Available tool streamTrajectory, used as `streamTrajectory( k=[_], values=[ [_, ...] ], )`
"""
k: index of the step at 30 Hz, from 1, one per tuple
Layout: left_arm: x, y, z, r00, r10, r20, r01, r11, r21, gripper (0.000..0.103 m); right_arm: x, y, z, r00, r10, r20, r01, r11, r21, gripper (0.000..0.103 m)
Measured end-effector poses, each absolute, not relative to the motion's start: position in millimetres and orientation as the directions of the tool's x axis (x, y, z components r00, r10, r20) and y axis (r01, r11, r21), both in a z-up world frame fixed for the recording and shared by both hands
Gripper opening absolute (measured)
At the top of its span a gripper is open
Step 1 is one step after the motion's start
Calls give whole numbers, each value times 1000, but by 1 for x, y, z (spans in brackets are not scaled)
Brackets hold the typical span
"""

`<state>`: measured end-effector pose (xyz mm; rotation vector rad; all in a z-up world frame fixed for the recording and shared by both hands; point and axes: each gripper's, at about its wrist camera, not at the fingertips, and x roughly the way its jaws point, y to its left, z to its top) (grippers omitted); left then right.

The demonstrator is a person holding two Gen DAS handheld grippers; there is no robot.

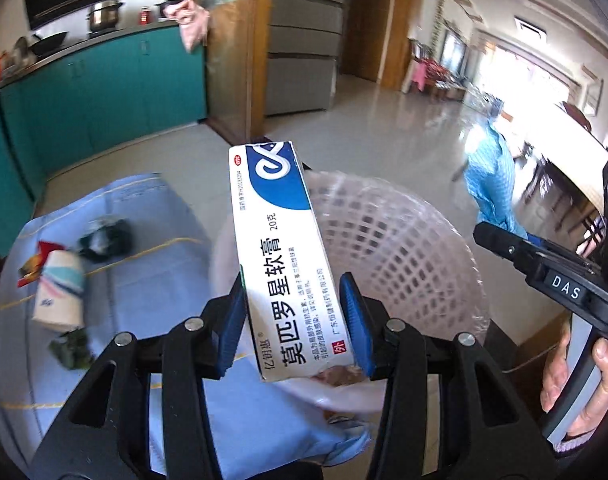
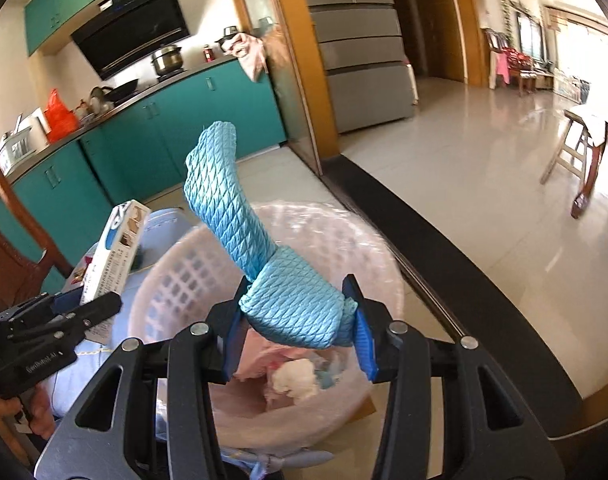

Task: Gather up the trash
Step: 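Carry both items over the wastebasket and open both grippers to drop them, then grasp the white striped paper cup with the left gripper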

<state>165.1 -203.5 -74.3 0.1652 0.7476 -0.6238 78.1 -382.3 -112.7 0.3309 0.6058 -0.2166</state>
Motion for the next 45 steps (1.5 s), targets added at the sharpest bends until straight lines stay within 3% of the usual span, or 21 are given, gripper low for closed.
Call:
streamTrajectory(
  k=[7, 8, 10, 14, 21, 25, 29, 34, 39, 41, 45],
  values=[
    [167, -244, -81, 508, -509, -695, 638, 764, -93, 51, 76, -386, -115, 802, -103, -589, 301, 921, 248, 45],
    [170, -245, -81, 503, -523, -688, 646, 756, -102, 55, 76, -385, -115, 802, -101, -588, 298, 922, 249, 45],
    [174, -238, -78, 539, -505, -674, 627, 775, -80, 84, 78, -386, -113, 805, -88, -586, 288, 923, 257, 45],
    [193, -206, -70, 623, -412, -665, 516, 855, -46, 86, 85, -382, -110, 806, -79, -587, 271, 931, 246, 47],
    [229, -115, -66, 733, -194, -652, 289, 957, 40, 92, 105, -362, -116, 790, -43, -612, 230, 945, 231, 69],
    [263, -59, -78, 716, -78, -693, 180, 981, 75, 96, 116, -350, -114, 787, -33, -616, 206, 956, 211, 73],
    [303, -18, -106, 641, -49, -766, 128, 991, 44, 97, 127, -330, -111, 784, -4, -620, 169, 964, 206, 73],
    [331, -15, -134, 560, -129, -818, 157, 986, -48, 97, 144, -299, -113, 769, 34, -639, 113, 976, 187, 73],
    [338, -34, -152, 537, -92, -839, 226, 974, 37, 96, 156, -266, -116, 750, 70, -658, 57, 984, 171, 73],
    [337, -36, -155, 532, -84, -843, 239, 969, 54, 82, 159, -253, -115, 747, 91, -659, 32, 985, 172, 73],
    [331, -27, -148, 535, -115, -837, 234, 972, 16, 79, 165, -228, -113, 742, 131, -658, -22, 985, 172, 73]
  ],
)
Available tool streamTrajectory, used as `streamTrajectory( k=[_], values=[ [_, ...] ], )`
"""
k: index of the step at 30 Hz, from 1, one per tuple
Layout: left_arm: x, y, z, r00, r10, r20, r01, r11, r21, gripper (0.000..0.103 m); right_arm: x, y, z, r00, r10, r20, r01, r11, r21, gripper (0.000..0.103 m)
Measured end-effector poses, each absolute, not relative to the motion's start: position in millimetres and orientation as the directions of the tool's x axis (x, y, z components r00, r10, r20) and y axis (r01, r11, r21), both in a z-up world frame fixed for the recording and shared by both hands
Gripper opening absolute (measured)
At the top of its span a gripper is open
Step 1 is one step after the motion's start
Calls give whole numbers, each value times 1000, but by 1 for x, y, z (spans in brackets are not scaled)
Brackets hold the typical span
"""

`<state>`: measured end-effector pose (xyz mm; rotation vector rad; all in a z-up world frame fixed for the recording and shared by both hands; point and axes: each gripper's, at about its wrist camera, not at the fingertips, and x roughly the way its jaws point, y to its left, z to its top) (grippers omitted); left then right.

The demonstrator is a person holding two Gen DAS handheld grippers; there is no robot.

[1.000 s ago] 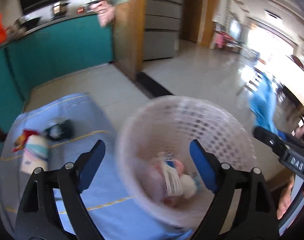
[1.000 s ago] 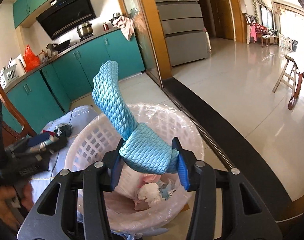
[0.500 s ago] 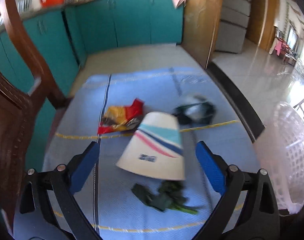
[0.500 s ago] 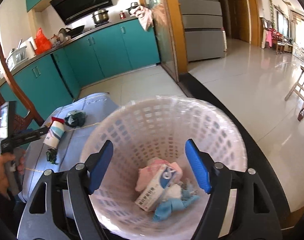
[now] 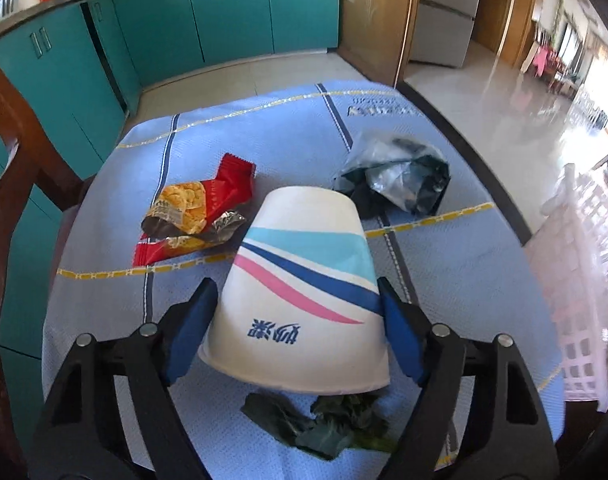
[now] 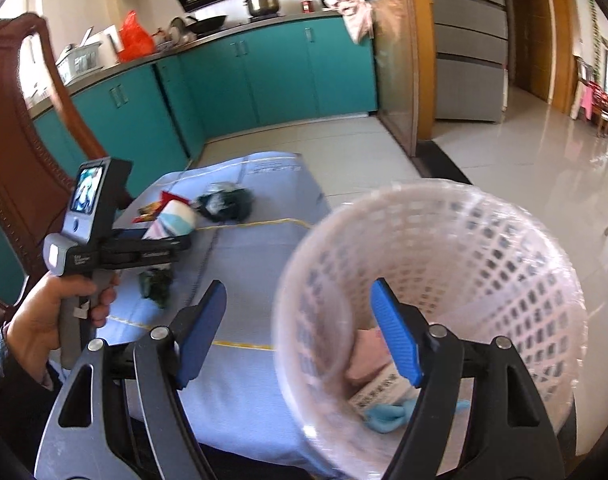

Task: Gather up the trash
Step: 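Grasp the white striped paper cup with the left gripper, then grasp the green vegetable leaves with the right gripper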

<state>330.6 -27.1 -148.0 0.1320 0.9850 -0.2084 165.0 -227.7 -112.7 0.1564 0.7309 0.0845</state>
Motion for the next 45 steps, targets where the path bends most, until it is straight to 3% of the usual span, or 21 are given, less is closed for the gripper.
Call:
streamTrajectory(
  k=[6, 11, 17, 21, 26, 30, 45],
  values=[
    [289, 3, -115, 641, -79, -763, 168, 985, 39, 78, 171, -190, -116, 718, 186, -671, -100, 981, 166, 73],
    [254, 41, -99, 701, -91, -707, 79, 996, -49, 78, 187, -159, -129, 668, 267, -694, -182, 964, 195, 73],
    [247, 62, -94, 744, 60, -665, -43, 998, 43, 78, 228, -99, -153, 594, 336, -731, -299, 936, 187, 73],
    [248, 64, -95, 736, 66, -674, -42, 998, 52, 78, 246, -63, -173, 569, 303, -764, -339, 934, 118, 55],
    [249, 74, -95, 732, 49, -679, -45, 999, 24, 78, 259, -42, -190, 552, 271, -788, -350, 934, 77, 42],
    [248, 78, -98, 730, 27, -683, -37, 999, 0, 78, 256, -38, -188, 548, 283, -787, -355, 931, 88, 16],
    [226, 50, -90, 777, 14, -629, 24, 998, 53, 78, 195, -112, -137, 673, 211, -709, -212, 973, 88, 13]
  ],
)
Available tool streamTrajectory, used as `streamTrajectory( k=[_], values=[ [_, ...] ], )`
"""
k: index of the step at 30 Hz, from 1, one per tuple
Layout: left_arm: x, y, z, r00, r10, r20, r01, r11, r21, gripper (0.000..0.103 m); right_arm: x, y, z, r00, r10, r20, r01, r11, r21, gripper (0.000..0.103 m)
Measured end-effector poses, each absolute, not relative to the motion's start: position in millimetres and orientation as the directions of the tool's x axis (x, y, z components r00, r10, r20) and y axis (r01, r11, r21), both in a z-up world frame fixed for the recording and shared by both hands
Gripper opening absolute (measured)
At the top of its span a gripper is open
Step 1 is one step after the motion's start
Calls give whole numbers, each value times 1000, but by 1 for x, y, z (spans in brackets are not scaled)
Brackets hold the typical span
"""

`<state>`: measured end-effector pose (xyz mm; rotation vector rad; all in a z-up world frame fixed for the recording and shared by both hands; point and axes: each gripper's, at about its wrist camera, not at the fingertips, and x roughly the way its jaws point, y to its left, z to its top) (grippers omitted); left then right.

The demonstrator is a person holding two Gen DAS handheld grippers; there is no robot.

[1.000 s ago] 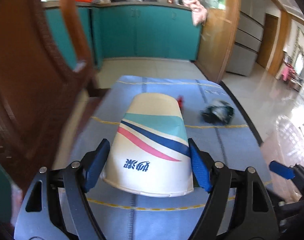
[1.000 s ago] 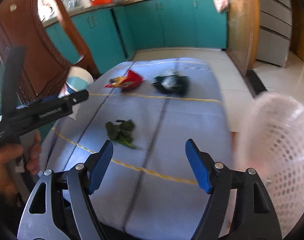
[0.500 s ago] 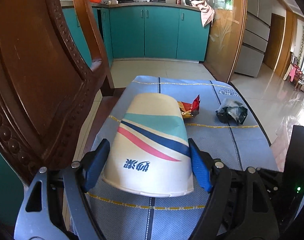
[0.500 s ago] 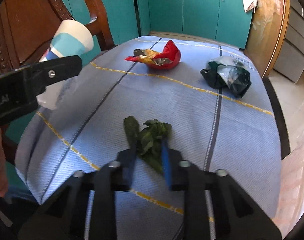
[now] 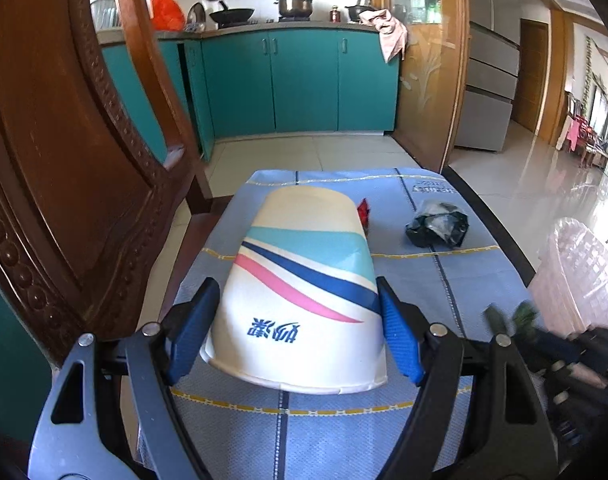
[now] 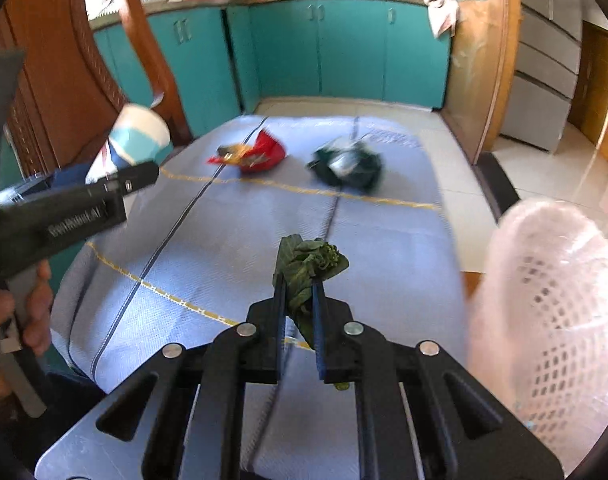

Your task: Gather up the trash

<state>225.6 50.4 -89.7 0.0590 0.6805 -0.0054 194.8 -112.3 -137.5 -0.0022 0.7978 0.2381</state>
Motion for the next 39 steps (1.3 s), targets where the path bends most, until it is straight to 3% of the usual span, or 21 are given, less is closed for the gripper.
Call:
streamTrajectory(
  k=[23, 35, 37, 39],
  values=[
    [201, 15, -109, 759, 8, -652, 119, 981, 151, 78, 171, -130, -132, 677, 231, -699, -194, 972, 134, 13],
    [208, 16, -136, 624, -40, -780, 197, 974, 108, 78, 181, -120, -170, 567, 307, -765, -218, 951, 220, 13],
    [209, 19, -139, 606, -46, -794, 195, 977, 92, 79, 182, -119, -173, 567, 287, -773, -207, 957, 203, 15],
    [211, 22, -141, 591, -54, -805, 189, 979, 73, 79, 182, -121, -174, 576, 260, -775, -194, 965, 179, 25]
  ],
)
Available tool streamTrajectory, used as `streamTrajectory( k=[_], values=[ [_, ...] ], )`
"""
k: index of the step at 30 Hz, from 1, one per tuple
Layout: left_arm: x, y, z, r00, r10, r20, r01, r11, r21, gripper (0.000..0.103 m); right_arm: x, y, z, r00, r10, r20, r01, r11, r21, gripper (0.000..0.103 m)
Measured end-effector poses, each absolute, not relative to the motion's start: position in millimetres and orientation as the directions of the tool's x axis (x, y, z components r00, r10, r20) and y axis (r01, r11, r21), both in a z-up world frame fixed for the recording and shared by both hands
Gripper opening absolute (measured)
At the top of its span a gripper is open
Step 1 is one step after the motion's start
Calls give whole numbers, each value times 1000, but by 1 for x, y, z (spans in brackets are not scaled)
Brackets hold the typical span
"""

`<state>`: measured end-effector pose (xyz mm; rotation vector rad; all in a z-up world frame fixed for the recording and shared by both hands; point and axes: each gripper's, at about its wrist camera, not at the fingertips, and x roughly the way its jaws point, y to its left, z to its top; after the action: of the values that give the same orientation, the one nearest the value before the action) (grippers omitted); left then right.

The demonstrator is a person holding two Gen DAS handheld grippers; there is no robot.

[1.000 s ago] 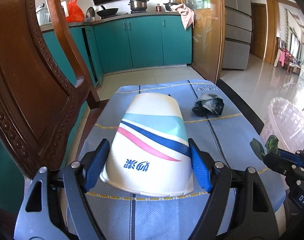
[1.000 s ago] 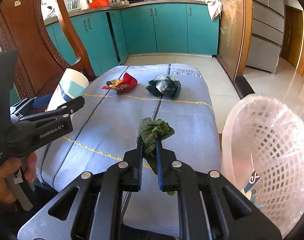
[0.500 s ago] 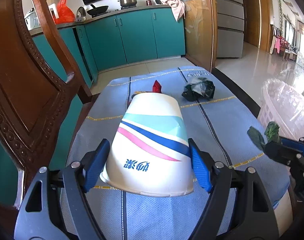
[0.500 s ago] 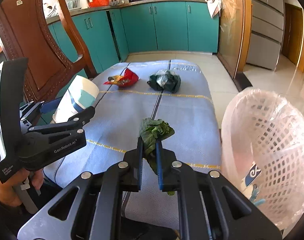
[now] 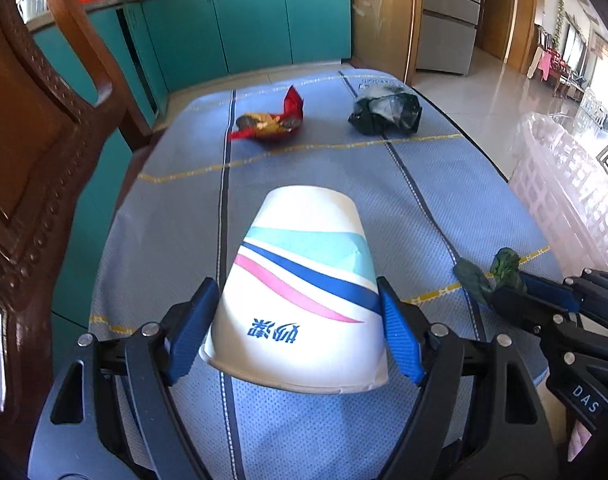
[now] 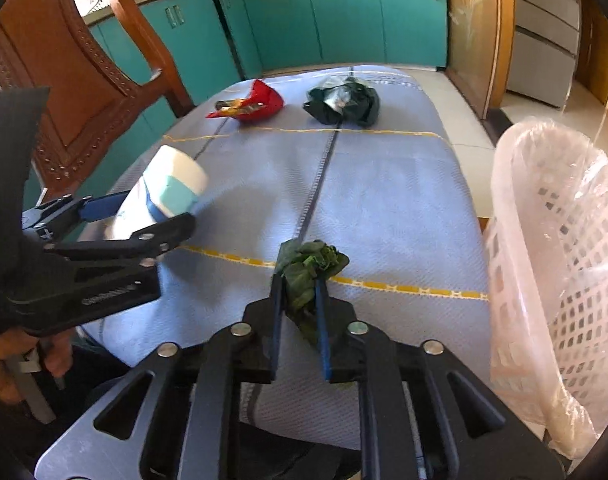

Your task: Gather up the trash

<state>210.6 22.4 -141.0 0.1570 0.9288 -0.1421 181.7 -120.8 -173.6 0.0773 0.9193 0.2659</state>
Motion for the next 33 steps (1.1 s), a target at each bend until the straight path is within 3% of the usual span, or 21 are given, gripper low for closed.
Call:
streamTrajectory(
  k=[3, 4, 10, 20, 22, 29, 33],
  values=[
    [211, 24, -144, 578, -48, -814, 183, 980, 72, 79, 178, -121, -170, 600, 222, -768, -194, 972, 130, 47],
    [213, 23, -145, 573, -47, -818, 183, 980, 72, 80, 176, -119, -169, 607, 210, -766, -199, 974, 108, 48],
    [215, 21, -154, 536, -52, -843, 192, 980, 61, 81, 175, -109, -177, 603, 166, -781, -226, 974, 32, 49],
    [219, 19, -164, 504, -48, -862, 198, 978, 61, 84, 180, -106, -186, 588, 157, -793, -221, 975, 29, 49],
    [219, 17, -165, 504, -48, -862, 206, 976, 66, 84, 181, -108, -188, 587, 156, -794, -218, 976, 31, 47],
    [217, 15, -166, 509, -40, -860, 215, 973, 82, 79, 180, -107, -190, 580, 177, -796, -235, 971, 44, 23],
    [216, 16, -164, 522, -46, -852, 213, 974, 78, 77, 179, -108, -187, 587, 186, -788, -234, 971, 54, 19]
  ],
)
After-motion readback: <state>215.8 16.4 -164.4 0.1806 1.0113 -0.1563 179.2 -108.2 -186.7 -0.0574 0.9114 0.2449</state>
